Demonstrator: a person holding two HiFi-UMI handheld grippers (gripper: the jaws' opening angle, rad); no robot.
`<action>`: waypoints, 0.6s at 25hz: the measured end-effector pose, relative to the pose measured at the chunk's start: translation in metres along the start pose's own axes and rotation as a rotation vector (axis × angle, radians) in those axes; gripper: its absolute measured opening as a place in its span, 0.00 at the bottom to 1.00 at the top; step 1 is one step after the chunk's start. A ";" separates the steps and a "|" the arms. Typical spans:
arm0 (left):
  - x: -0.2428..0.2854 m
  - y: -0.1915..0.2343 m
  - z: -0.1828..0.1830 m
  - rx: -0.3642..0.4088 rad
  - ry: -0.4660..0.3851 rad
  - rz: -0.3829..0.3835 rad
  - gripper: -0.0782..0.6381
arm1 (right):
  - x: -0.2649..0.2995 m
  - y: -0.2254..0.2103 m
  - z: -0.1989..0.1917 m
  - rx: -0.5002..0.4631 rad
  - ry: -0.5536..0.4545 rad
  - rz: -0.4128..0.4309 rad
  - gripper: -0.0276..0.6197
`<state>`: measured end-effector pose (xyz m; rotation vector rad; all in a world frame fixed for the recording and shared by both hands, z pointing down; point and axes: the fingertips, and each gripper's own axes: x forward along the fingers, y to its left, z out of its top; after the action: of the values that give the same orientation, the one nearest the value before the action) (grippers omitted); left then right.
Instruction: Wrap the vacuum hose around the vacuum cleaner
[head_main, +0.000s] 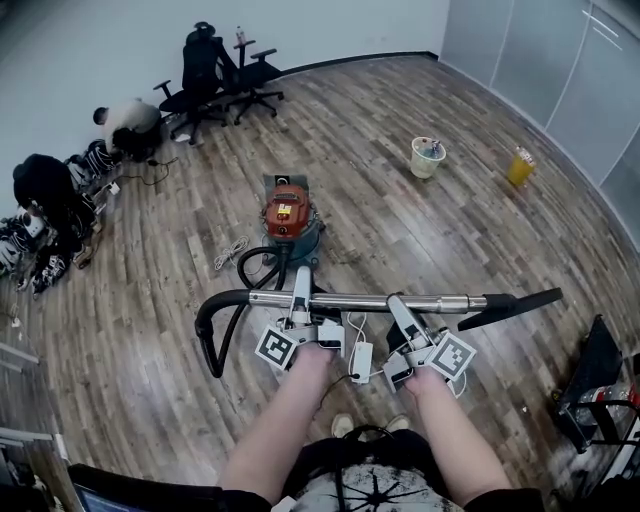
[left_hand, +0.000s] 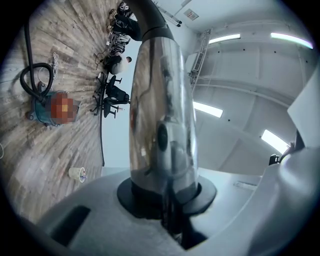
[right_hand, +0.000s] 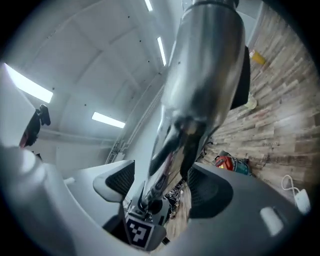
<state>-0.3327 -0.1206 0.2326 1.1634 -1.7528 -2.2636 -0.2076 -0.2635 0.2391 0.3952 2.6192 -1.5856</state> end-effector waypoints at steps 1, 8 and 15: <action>-0.001 -0.001 -0.003 -0.003 0.003 -0.001 0.18 | 0.003 0.001 0.003 0.013 -0.024 0.003 0.54; -0.014 0.003 -0.016 -0.006 0.011 0.018 0.18 | 0.007 -0.011 0.018 0.116 -0.178 -0.036 0.28; -0.016 0.000 -0.015 -0.030 0.003 -0.011 0.18 | 0.004 0.000 0.022 0.074 -0.229 -0.004 0.23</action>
<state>-0.3127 -0.1250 0.2394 1.1734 -1.7095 -2.2846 -0.2134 -0.2817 0.2284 0.1988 2.3993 -1.6256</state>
